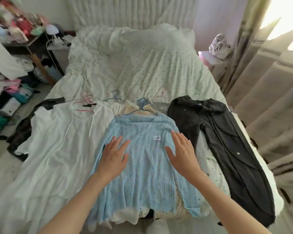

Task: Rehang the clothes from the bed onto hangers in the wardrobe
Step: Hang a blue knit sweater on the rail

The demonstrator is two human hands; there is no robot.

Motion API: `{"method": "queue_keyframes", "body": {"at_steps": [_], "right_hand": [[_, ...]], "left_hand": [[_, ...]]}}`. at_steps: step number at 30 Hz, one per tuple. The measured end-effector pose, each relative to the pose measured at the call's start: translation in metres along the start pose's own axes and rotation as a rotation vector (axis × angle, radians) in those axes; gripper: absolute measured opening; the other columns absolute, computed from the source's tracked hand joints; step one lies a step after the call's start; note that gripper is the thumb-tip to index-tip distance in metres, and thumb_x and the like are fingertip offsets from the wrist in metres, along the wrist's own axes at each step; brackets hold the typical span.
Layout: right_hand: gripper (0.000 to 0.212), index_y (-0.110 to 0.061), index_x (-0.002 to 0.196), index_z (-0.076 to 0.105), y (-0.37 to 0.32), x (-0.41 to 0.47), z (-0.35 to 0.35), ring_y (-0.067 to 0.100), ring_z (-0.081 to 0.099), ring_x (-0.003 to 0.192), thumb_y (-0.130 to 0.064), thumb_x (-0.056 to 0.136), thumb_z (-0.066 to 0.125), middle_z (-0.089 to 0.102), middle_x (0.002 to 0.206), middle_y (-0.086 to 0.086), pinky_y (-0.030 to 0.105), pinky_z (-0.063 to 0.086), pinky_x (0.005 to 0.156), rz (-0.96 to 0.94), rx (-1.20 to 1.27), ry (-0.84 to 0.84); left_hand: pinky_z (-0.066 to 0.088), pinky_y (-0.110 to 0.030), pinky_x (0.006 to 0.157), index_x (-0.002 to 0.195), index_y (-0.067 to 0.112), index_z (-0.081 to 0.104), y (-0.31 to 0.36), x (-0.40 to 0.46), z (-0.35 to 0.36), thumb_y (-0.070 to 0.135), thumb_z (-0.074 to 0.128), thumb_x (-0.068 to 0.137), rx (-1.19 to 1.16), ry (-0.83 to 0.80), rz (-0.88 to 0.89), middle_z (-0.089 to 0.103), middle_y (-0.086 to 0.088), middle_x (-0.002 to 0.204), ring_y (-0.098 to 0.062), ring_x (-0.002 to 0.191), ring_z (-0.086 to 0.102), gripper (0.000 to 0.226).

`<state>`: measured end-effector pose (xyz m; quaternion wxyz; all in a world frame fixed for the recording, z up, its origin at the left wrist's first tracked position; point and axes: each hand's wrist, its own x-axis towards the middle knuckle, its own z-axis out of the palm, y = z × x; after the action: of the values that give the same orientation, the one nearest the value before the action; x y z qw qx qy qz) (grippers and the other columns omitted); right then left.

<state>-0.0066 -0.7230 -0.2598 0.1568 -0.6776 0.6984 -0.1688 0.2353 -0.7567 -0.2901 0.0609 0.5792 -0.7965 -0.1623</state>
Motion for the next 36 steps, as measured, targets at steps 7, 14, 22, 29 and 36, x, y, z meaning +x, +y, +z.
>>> {"method": "queue_keyframes", "body": {"at_steps": [7,14,22,29,36], "right_hand": [[0.058,-0.013,0.146,0.024,0.04,0.138,0.023,0.022,0.023,0.139,-0.033,0.096,0.044,0.031,0.149,0.005,0.038,0.016,0.113,-0.046,-0.096,-0.122],[0.058,-0.014,0.146,0.024,0.093,0.255,0.099,0.025,0.029,0.136,-0.033,0.095,0.045,0.036,0.145,0.007,0.042,0.022,0.112,-0.13,-0.27,-0.357],[0.057,-0.013,0.146,0.02,0.153,0.352,0.183,0.023,0.033,0.133,-0.036,0.097,0.039,0.037,0.144,0.005,0.036,0.028,0.109,0.051,-0.33,-0.442],[0.033,-0.008,0.121,0.05,0.179,0.393,0.228,0.031,0.049,0.098,-0.027,0.096,0.042,0.052,0.108,0.012,0.04,0.04,0.077,0.136,-0.335,-0.358],[0.023,-0.001,0.1,0.056,0.18,0.396,0.243,0.037,0.05,0.089,-0.022,0.093,0.052,0.055,0.096,0.017,0.042,0.037,0.069,0.181,-0.279,-0.24]], "left_hand": [[0.04,-0.056,0.095,0.125,0.008,0.058,-0.048,0.091,0.031,0.026,0.045,0.081,-0.061,-0.108,-0.172,0.052,-0.027,0.128,-0.049,0.119,0.046,0.049],[0.027,-0.047,0.109,0.135,0.011,0.047,-0.093,0.189,0.064,0.042,0.027,0.082,-0.08,-0.175,-0.28,0.039,-0.022,0.142,-0.04,0.134,0.032,0.064],[0.019,-0.041,0.113,0.141,0.01,0.037,-0.156,0.283,0.126,0.021,0.044,0.094,-0.065,-0.228,-0.32,0.028,-0.019,0.148,-0.035,0.139,0.023,0.048],[0.037,-0.056,0.099,0.139,0.004,0.04,-0.197,0.355,0.168,0.031,0.035,0.087,0.081,-0.287,-0.196,0.038,-0.024,0.142,-0.043,0.127,0.039,0.058],[0.048,-0.052,0.082,0.128,0.006,0.054,-0.203,0.37,0.179,0.04,0.025,0.088,0.099,-0.308,-0.199,0.06,-0.021,0.113,-0.04,0.097,0.06,0.06]]}}
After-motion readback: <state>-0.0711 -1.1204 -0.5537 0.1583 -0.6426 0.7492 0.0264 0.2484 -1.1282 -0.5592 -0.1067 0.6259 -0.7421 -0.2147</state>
